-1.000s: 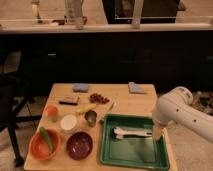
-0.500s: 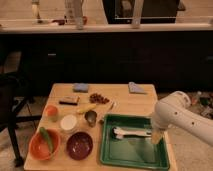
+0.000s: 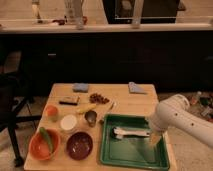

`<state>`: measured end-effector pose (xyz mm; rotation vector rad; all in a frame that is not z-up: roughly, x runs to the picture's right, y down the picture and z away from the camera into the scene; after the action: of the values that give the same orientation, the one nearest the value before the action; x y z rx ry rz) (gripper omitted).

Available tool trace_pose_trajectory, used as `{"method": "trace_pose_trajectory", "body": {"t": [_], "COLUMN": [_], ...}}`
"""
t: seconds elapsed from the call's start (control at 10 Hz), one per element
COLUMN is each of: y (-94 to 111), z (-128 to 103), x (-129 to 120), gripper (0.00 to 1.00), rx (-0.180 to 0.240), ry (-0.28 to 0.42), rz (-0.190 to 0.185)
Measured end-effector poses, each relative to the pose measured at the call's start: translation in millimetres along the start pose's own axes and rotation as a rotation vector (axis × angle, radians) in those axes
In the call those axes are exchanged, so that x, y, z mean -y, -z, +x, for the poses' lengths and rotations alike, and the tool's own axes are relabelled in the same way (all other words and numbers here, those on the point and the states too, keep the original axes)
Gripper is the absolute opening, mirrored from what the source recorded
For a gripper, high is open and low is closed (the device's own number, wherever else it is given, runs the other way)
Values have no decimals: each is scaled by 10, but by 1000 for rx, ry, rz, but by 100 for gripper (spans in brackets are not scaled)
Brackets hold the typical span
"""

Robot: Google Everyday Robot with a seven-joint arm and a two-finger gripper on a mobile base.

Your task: Wipe purple bowl with brush

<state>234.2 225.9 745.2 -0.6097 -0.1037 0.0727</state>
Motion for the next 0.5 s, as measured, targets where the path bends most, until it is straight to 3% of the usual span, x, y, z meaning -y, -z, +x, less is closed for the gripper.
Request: {"method": "trace_pose_trajectory", "body": {"t": [0.5], "y": [-5], "z": [-15], "x": [6], "gripper": [80], "rx": [3], "ry": [4], "rz": [-2]}}
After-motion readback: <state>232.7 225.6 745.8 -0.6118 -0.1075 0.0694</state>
